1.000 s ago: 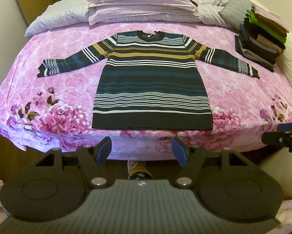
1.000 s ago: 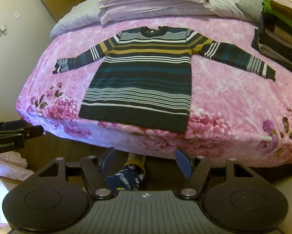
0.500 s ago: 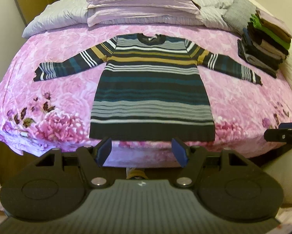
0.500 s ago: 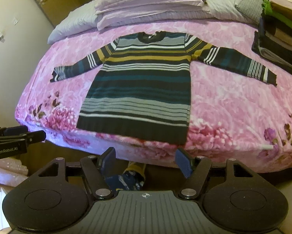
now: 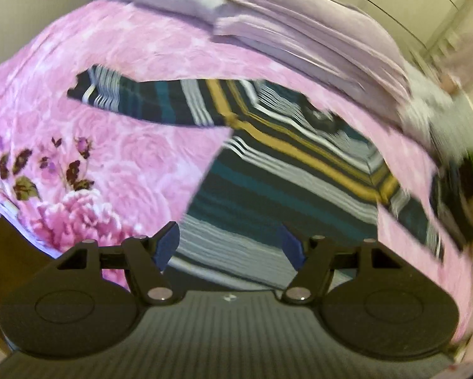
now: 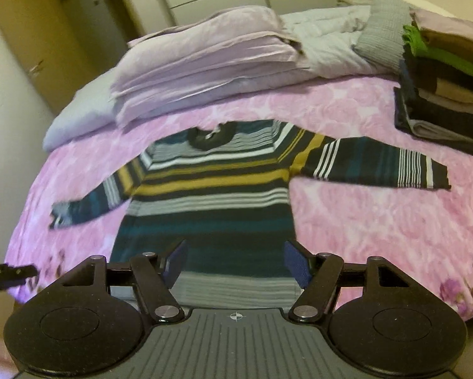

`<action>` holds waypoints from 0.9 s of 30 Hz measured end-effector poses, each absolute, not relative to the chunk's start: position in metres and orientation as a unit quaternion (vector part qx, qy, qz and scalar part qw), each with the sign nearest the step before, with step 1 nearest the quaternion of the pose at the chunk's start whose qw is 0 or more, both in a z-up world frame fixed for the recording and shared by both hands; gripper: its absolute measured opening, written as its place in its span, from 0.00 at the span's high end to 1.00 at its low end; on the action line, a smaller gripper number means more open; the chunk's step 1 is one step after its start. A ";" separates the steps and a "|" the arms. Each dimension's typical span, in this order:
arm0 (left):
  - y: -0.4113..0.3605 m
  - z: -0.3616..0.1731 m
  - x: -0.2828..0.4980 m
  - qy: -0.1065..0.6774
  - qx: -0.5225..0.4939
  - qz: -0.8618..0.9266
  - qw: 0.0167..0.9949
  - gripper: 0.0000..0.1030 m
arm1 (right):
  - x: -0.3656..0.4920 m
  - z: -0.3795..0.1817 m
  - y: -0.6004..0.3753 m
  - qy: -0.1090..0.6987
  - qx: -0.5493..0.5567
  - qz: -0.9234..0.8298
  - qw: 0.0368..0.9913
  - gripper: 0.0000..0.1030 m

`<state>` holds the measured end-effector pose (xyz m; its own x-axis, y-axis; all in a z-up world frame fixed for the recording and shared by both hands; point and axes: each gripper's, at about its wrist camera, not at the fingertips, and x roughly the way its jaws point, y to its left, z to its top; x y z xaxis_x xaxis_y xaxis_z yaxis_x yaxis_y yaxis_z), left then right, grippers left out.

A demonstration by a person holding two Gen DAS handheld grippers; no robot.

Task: Fold large clothes
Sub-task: 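Grasp a sleeve cuff with the left tool and lift it toward the sweater body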

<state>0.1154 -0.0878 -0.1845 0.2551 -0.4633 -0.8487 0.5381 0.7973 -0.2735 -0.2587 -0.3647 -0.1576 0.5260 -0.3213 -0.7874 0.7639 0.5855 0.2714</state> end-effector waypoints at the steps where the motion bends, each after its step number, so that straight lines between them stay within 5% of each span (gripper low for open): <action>1: -0.089 -0.194 0.135 0.528 0.023 -0.307 0.792 0.36 | -0.249 -0.161 -0.374 0.355 0.318 -0.342 0.810 0.37; 15: -0.074 -0.335 0.372 0.554 -0.100 -0.156 0.812 0.49 | -0.161 -0.220 -0.458 0.376 0.335 -0.438 0.744 0.37; 27: -0.052 -0.413 0.468 0.541 -0.241 -0.004 0.806 0.61 | -0.120 -0.288 -0.468 0.434 0.326 -0.426 0.724 0.37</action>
